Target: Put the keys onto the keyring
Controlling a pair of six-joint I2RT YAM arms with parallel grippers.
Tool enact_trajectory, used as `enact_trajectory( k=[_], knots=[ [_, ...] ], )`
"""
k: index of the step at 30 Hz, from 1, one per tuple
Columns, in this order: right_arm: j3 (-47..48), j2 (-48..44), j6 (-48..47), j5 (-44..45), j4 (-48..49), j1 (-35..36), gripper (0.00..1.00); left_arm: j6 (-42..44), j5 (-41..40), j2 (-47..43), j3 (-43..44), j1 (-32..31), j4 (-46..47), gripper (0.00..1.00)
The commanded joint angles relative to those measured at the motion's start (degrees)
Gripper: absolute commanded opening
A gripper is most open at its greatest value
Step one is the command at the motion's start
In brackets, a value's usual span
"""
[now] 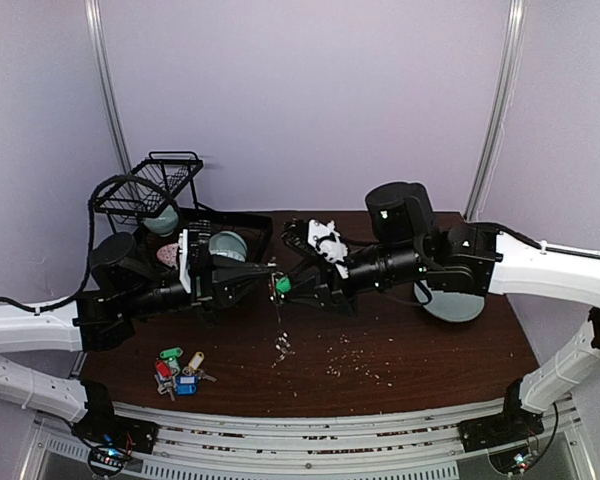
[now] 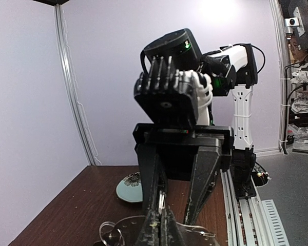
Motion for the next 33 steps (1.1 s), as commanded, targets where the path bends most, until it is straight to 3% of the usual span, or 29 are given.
enact_trajectory(
  k=[1, 6, 11, 18, 31, 33],
  knots=[
    [-2.3, -6.0, 0.0, 4.4, -0.1, -0.5, 0.38, 0.4, -1.4, -1.2, -0.2, -0.1, 5.0, 0.0],
    [-2.3, -8.9, 2.0, 0.7, 4.2, -0.8, 0.45, 1.1, -1.4, -0.8, 0.1, -0.3, 4.4, 0.0],
    [-1.1, -6.2, 4.7, -0.9, 9.4, -0.8, 0.29, 1.7, -1.6, -1.2, 0.5, -0.5, 4.3, 0.0],
    [-0.9, -3.4, 5.5, -5.8, 13.5, -0.8, 0.28, 1.7, -1.9, -1.2, 0.4, -0.8, 4.7, 0.0],
    [-0.5, -0.8, 5.4, -6.0, 12.8, -0.8, 0.0, 1.9, -2.1, -2.1, 0.0, -0.8, 5.0, 0.0],
    [0.1, -0.6, 5.3, -5.7, 11.8, -0.8, 0.0, 1.7, -2.2, -2.2, -0.2, -0.8, 5.4, 0.0]
  ],
)
